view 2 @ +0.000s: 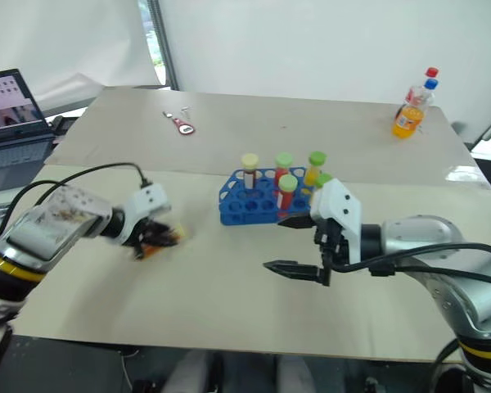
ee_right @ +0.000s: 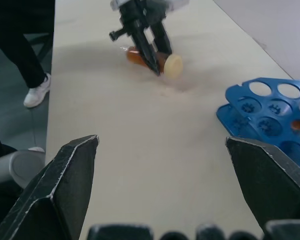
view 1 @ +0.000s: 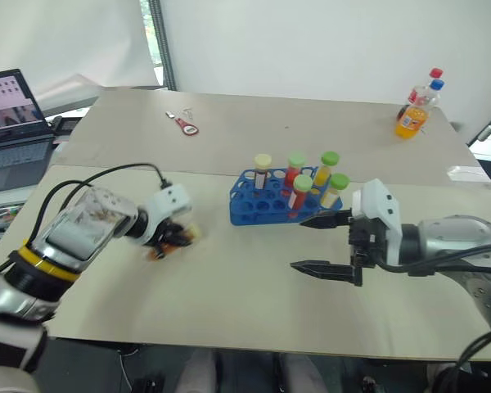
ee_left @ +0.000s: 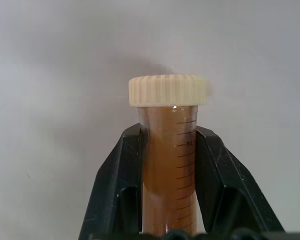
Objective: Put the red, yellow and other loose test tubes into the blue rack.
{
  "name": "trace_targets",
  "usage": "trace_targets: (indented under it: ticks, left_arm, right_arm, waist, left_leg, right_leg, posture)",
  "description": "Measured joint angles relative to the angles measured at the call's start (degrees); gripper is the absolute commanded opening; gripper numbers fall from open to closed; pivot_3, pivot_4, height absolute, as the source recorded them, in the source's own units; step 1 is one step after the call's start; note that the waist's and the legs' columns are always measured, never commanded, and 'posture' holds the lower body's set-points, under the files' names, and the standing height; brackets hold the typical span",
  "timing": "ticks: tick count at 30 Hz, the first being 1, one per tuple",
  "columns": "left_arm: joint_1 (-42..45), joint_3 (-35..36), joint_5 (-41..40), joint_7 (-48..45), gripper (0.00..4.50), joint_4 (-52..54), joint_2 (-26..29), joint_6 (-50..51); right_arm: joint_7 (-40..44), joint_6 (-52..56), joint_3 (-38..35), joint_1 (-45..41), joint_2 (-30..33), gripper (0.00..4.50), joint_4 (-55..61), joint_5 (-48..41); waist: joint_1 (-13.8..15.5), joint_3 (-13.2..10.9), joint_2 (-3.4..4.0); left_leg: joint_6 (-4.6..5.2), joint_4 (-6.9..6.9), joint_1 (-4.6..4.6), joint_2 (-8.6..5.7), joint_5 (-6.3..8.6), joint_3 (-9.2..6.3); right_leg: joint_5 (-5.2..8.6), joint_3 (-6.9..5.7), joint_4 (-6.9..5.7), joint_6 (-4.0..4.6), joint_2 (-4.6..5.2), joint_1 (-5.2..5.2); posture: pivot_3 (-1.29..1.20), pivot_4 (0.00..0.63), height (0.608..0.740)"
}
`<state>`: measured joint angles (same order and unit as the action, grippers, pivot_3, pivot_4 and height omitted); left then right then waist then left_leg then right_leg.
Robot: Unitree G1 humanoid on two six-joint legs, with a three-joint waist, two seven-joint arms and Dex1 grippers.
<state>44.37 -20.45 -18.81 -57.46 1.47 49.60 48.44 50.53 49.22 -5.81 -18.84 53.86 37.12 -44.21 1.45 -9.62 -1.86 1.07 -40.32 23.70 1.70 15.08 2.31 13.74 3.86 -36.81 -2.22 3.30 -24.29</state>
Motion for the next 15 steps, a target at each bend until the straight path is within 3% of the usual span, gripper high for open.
trace_targets:
  ticks: [6, 11, 15]
  left_arm:
    - [6.96, 12.44, -4.76, 2.97, 0.89, -7.03, -16.88, -9.34]
    - [5.93, 13.20, -5.27, 5.84, 0.89, -11.11, -27.51, -15.24]
    - [5.80, 14.13, -3.15, 8.05, 0.89, -17.43, -32.42, -23.09]
  right_arm:
    - [-7.71, 3.82, -3.73, 3.64, 0.17, 4.50, 3.21, -0.77]
    - [-16.70, 8.13, -5.04, 4.35, -1.69, 4.50, 5.78, -1.23]
    - [-20.79, 10.53, -7.15, 5.12, -1.72, 4.50, 8.13, -2.28]
  waist:
    - [-0.59, 0.00, -0.02]
    - [-1.11, 0.00, -0.01]
    - [-1.02, 0.00, -0.02]
  left_leg:
    - [0.09, -0.11, 0.11, -0.06, 0.05, -0.10]
    - [0.08, -0.09, 0.11, -0.06, 0.05, -0.33]
    - [0.09, -0.10, 0.09, -0.09, 0.05, -0.39]
  right_leg:
    - [-0.06, 0.00, 0.01, -0.11, 0.07, 0.00]
    - [-0.07, 0.05, -0.05, -0.10, 0.05, -0.06]
    - [-0.07, 0.06, -0.04, -0.11, 0.05, -0.02]
  posture:
    - [0.00, 0.150, 0.740]
    - [0.00, 0.150, 0.740]
    - [0.00, 0.150, 0.740]
